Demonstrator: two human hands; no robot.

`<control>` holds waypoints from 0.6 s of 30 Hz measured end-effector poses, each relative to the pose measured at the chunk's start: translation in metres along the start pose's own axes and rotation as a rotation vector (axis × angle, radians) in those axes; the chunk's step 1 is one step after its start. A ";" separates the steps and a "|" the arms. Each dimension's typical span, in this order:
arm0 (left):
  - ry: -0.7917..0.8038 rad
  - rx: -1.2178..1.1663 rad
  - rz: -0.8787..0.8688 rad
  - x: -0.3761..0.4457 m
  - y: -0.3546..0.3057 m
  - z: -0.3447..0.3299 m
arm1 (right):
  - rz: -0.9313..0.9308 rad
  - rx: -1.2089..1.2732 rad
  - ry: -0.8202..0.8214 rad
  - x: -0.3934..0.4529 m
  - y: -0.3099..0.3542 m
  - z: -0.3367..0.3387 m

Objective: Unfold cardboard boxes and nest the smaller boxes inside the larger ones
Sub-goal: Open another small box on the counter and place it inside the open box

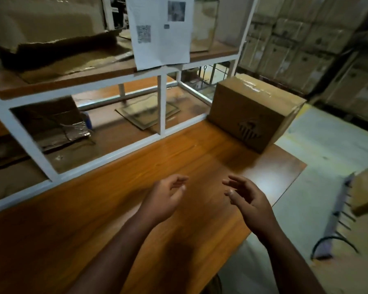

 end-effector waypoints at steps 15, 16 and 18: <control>-0.049 -0.161 0.010 0.185 -0.147 -0.162 | 0.204 -0.184 -0.478 0.269 -0.042 0.229; -0.058 -0.149 0.001 0.195 -0.158 -0.168 | 0.214 -0.264 -0.495 0.289 -0.046 0.239; -0.069 -0.124 -0.015 0.213 -0.179 -0.176 | 0.218 -0.416 -0.497 0.325 -0.060 0.253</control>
Point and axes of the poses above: each hand's wrist, its own x-axis towards the middle knuckle, its own z-axis out of the back of the hand, y = z × x, the point moved 5 cm from there along x, towards the middle knuckle, and after that the axes turned 9 degrees about z, right-handed, at the moved point
